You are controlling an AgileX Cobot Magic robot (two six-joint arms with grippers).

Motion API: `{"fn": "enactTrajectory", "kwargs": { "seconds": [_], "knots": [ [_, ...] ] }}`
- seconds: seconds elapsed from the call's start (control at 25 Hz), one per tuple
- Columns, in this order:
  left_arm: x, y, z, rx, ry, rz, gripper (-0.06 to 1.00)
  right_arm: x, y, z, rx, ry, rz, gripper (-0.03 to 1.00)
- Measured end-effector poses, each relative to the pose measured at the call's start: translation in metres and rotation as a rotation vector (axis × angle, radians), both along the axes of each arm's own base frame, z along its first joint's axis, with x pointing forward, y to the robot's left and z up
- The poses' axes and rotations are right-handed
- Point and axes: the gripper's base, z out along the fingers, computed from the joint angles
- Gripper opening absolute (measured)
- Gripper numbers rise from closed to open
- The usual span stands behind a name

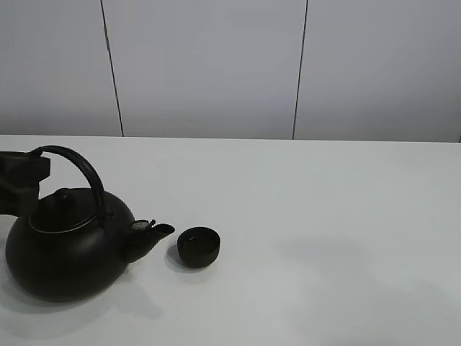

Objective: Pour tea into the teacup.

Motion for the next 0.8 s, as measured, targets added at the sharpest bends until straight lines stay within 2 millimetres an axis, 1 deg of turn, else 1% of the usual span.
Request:
{"fn": "enactTrajectory", "kwargs": {
  "seconds": [0.2,0.48,0.56,0.68,0.8],
  "knots": [
    [-0.007,0.001,-0.001,-0.021,0.002,0.000,0.28,0.000,0.000,0.000,0.000,0.000,0.000,0.55],
    [-0.029,0.006,-0.012,-0.009,0.075,0.010,0.29,0.000,0.000,0.000,0.000,0.000,0.000,0.55],
    [-0.034,0.008,-0.014,-0.030,0.101,0.024,0.32,0.000,0.000,0.000,0.000,0.001,0.000,0.55],
    [-0.034,0.009,-0.015,-0.107,0.137,0.069,0.39,0.000,0.000,0.000,0.000,0.001,0.000,0.55],
    [-0.033,0.013,-0.015,-0.155,0.152,0.133,0.42,0.000,0.000,0.000,0.000,0.001,0.000,0.55]
  ]
}}
